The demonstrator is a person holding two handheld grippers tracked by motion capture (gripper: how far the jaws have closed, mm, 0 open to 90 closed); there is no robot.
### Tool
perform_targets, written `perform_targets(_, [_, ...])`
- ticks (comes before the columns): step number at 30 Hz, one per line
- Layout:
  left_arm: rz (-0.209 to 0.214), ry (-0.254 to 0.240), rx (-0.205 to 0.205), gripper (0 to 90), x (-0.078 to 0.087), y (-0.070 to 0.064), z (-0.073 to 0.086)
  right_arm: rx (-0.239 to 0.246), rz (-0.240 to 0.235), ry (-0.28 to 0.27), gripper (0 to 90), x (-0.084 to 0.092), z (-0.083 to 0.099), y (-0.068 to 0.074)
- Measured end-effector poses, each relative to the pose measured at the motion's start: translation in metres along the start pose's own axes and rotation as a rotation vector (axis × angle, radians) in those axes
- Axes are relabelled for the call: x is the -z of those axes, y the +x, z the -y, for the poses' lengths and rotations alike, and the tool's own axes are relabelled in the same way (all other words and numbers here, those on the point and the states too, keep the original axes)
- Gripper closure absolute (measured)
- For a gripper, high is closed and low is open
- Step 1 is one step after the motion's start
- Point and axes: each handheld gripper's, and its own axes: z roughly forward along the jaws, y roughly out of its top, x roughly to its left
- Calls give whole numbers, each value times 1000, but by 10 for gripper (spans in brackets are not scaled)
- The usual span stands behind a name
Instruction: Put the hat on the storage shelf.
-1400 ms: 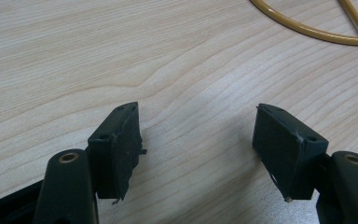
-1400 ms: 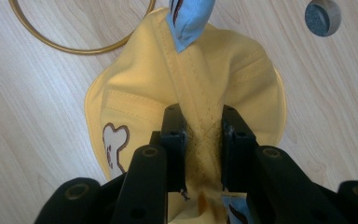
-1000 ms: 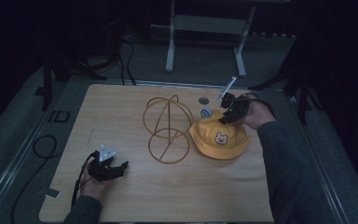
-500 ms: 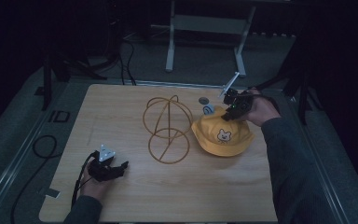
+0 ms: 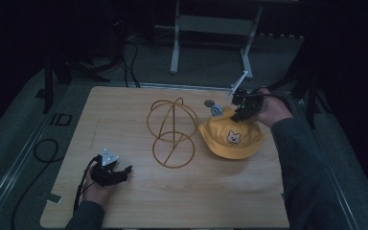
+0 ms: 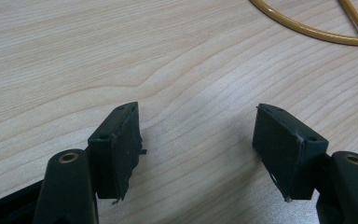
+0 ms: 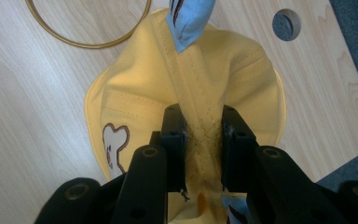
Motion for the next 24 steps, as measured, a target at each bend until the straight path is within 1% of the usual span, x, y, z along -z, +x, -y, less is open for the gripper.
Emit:
perform_targets(6, [0,0,1,323,0,0,0,7,1,-17,746,7,-1,1])
perform_targets(15, [0,0,0,323,0,0,0,7,8,-18,747,16,-1,-1])
perform_targets(20, [0,0,-1,323,0,0,0,0,10,-40,746,26,0,-2])
perform_targets(24, [0,0,0,323,0,0,0,-8,5,-73,746,31,2,-3])
